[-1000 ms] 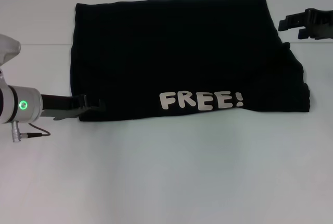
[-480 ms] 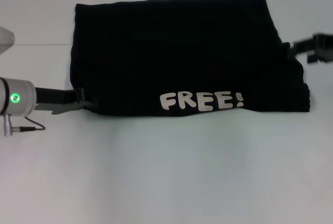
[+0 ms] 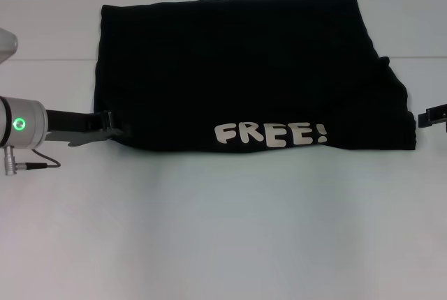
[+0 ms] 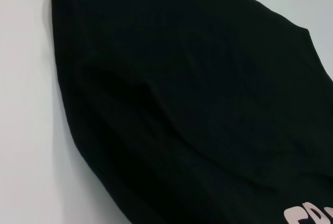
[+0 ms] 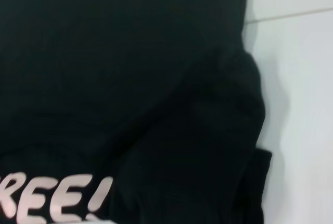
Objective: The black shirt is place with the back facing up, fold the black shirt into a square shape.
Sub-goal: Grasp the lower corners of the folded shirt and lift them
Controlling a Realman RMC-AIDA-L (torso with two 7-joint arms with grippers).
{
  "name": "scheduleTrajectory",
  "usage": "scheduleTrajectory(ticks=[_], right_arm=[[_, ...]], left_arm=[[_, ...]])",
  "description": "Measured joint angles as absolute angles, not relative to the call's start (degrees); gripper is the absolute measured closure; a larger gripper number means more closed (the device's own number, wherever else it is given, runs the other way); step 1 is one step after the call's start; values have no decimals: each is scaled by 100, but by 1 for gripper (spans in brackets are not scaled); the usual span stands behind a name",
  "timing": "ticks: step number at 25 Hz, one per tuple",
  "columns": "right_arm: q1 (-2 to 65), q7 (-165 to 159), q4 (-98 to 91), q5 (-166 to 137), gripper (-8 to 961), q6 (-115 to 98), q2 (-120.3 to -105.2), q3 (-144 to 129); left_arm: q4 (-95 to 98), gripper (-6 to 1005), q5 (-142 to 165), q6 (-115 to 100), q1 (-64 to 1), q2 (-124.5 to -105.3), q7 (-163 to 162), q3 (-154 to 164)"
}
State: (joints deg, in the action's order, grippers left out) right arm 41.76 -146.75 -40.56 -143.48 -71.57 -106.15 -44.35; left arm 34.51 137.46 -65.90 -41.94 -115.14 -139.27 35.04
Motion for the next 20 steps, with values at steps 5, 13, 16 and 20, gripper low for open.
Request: scheduleTrajectory(ticks=[5, 13, 16, 20], right_arm=[[4174, -14469, -4011, -14322, 374, -6771, -10845, -4364], [4277, -14338, -3688, -14348, 389, -6135, -11078, -4421], [4291, -14271, -3569, -14339, 395, -6022, -11112, -4423], [4306, -14207, -3548, -14329, 402, -5982, -11180, -4427]], left_arm=[[3439, 969, 13742, -6555, -4215, -11514, -13930, 3498], [3423, 968, 13736, -6520, -4221, -11520, -13939, 3473], [3423, 968, 13734, -6484, -4216, -11522, -13940, 3472], [3419, 969, 13730, -6460, -4234, -11530, -13940, 3471]])
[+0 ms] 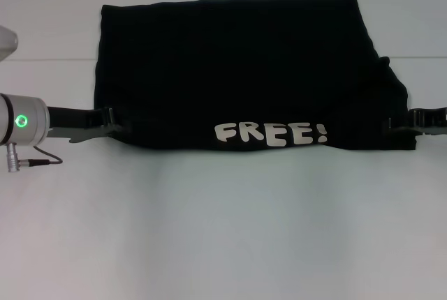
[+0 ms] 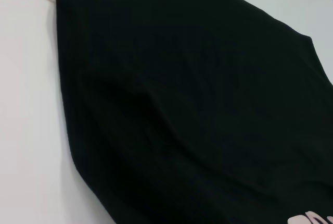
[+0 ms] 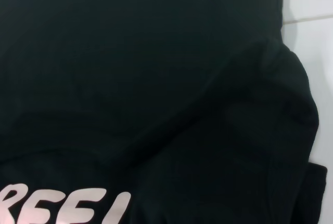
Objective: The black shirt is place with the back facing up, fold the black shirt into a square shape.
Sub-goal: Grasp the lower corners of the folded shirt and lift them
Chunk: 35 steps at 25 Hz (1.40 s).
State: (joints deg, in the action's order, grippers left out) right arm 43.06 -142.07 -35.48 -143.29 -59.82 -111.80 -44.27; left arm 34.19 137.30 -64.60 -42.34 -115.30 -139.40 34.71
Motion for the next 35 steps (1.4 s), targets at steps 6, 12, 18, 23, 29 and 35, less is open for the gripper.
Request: scheduleTrajectory(ticks=[6, 12, 18, 23, 29, 35], right_arm=[[4319, -14204, -3548, -14326, 413, -5890, -11193, -4410], [4341, -14202, -3548, -14339, 501, -5831, -11197, -4427], [4338, -14095, -3549, -14348, 750, -5818, -11193, -4430], [4254, -13981, -3601, -14352, 890, -5956, -11127, -4430], [4075, -13977, -3702, -14359, 903, -6152, -10952, -4404], [4064, -13961, -3712, -14409, 903, -6227, -10912, -4426]], left_arm=[[3414, 968, 13730, -6458, -4273, -11545, -13935, 3471], [3410, 969, 13730, -6451, -4280, -11549, -13925, 3471], [3409, 969, 13730, -6456, -4277, -11548, -13930, 3472], [3436, 970, 13741, -6592, -4264, -11475, -13937, 3472], [3511, 970, 13832, -6785, -4208, -11354, -14011, 3470], [3586, 970, 13956, -6910, -4215, -11346, -14061, 3499]])
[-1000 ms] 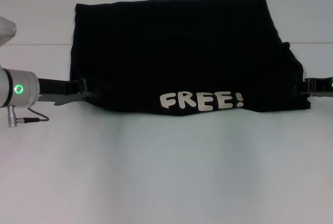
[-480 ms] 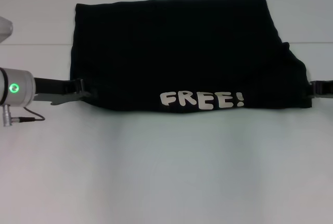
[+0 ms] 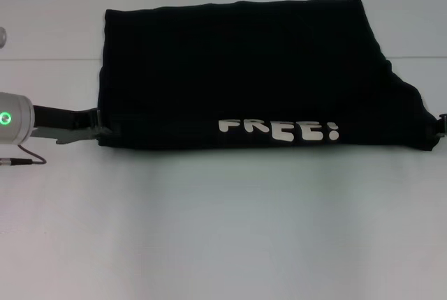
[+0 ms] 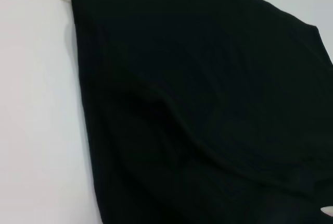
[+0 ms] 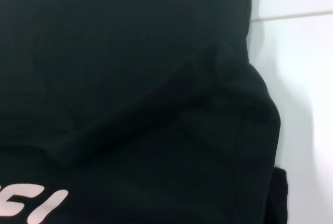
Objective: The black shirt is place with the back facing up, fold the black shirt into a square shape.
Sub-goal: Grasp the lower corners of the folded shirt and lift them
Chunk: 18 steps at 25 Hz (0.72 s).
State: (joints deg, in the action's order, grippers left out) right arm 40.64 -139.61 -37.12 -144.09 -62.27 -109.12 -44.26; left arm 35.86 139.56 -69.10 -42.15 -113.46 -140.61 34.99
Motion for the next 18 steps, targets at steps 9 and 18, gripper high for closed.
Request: scheduleTrajectory(ticks=[9, 18], right_arm=[[3871, -13983, -4607, -14946, 903, -7109, -10991, -4364], [3723, -14189, -5004, -15633, 904, -8420, -11023, -4292]], left_arm=[[3766, 969, 14106, -7359, -4228, -11339, -14074, 3510], [4029, 968, 14533, -8747, -4139, -11404, -14001, 3628]])
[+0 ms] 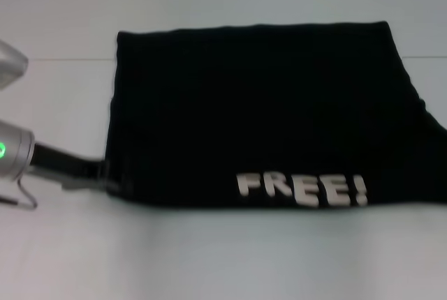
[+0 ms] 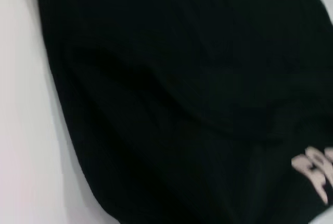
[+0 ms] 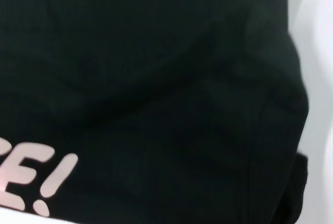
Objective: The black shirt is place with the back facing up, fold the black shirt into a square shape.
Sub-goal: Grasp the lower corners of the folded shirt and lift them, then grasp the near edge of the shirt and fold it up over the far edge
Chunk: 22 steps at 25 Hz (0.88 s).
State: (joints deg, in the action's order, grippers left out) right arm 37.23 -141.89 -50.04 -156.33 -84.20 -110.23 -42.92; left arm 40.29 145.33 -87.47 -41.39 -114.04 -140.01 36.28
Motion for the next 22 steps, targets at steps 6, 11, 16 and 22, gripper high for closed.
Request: scheduleTrajectory(ticks=[6, 11, 16, 22], right_arm=[[3364, -14138, -5379, -15805, 904, -9136, -11121, -4289], [3109, -14021, -5543, -15777, 904, -9563, -11146, -4220], [3028, -13777, -5569, -15775, 904, -9925, -11179, -3939], [3012, -13560, -5573, -15794, 904, -10330, -11181, -3595]], left_arm=[[4545, 968, 14724, -9924, -3763, -11620, -13933, 4017], [4862, 968, 14726, -10368, -3516, -11697, -13930, 4178], [4867, 968, 14745, -10608, -3458, -11683, -13864, 4194], [4865, 969, 14840, -10919, -3458, -11672, -13701, 4157]])
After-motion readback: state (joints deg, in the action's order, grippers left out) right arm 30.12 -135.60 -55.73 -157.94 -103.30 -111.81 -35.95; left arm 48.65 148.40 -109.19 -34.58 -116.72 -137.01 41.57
